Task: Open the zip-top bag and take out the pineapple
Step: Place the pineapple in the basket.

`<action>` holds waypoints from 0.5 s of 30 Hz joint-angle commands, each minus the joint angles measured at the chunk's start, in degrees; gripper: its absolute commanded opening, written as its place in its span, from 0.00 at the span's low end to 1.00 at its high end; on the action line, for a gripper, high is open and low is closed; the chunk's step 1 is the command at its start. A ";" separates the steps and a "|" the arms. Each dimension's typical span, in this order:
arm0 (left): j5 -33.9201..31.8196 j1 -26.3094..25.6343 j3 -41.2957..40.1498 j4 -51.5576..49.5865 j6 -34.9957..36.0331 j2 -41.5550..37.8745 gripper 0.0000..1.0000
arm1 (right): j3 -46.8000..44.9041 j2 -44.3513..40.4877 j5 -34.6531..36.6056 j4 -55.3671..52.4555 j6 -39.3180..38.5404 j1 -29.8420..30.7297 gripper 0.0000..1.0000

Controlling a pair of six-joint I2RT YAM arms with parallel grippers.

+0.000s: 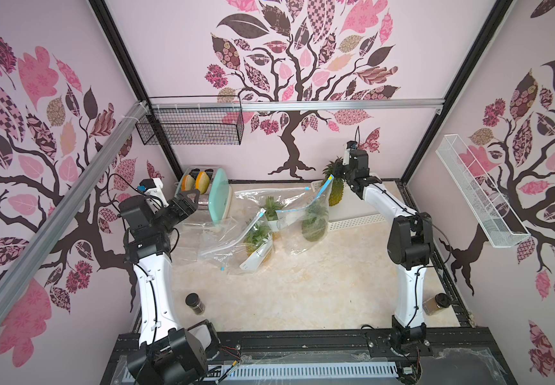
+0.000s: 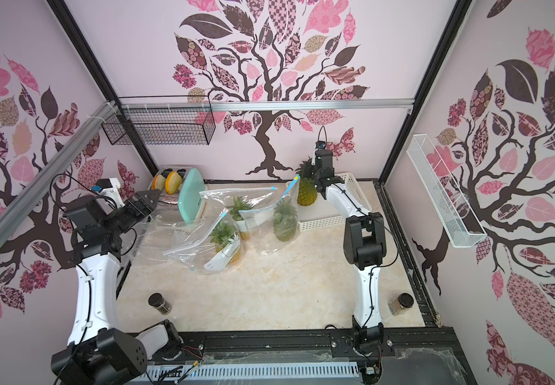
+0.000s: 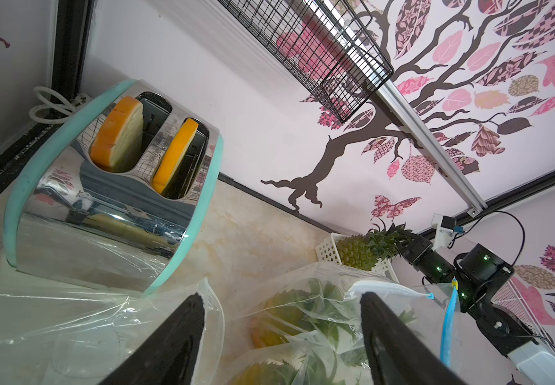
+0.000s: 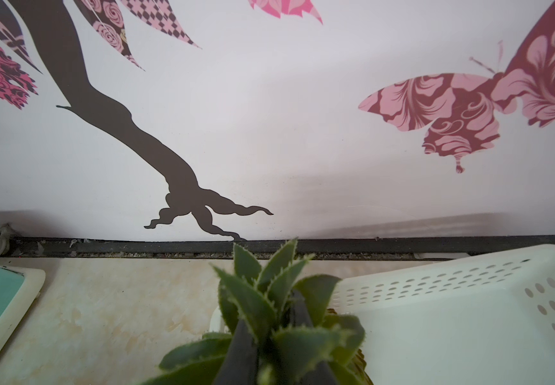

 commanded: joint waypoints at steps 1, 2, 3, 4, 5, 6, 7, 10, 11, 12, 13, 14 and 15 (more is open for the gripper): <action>0.42 -0.14 -0.73 1.91 0.33 0.25 0.77 | 4.34 0.04 -0.87 2.59 1.28 0.41 0.00; 0.51 -0.18 -0.80 2.05 0.24 0.33 0.77 | 4.35 0.17 -0.81 2.44 1.28 0.34 0.04; 0.56 -0.19 -0.88 2.23 0.08 0.32 0.77 | 4.18 0.07 -0.67 2.29 1.28 0.34 0.10; 0.64 -0.16 -1.02 2.54 -0.13 0.40 0.77 | 3.72 -0.24 -0.48 2.26 1.29 0.35 0.20; 0.73 -0.15 -1.15 2.79 -0.35 0.51 0.77 | 3.39 -0.59 -0.31 2.27 1.28 0.36 0.29; 0.93 -0.22 -1.22 3.22 -0.61 0.51 0.78 | 2.77 -1.00 -0.10 2.49 1.30 0.40 0.36; 1.10 -0.16 -1.22 3.62 -0.85 0.57 0.78 | 2.17 -1.63 0.29 2.65 1.24 0.35 0.42; 2.19 -0.14 -0.82 4.81 -1.72 0.95 0.79 | 0.52 -3.71 1.43 2.88 0.81 0.35 0.51; 2.70 -0.19 -0.49 5.11 -1.97 1.24 0.79 | -0.08 -4.59 1.76 2.88 0.73 0.28 0.53; 3.37 -0.20 0.04 5.30 -2.27 1.55 0.79 | -0.90 -5.88 2.09 3.04 0.66 0.28 0.53; 3.92 -0.14 0.53 5.56 -2.52 1.83 0.79 | -1.81 -7.05 2.23 3.12 0.60 0.16 0.54; 4.40 -0.27 1.28 5.88 -2.73 2.28 0.79 | -3.08 -8.66 2.45 3.26 0.58 0.13 0.54; 4.32 -0.68 2.30 5.91 -2.65 2.68 0.79 | -4.31 -10.42 2.85 3.31 0.62 -0.08 0.55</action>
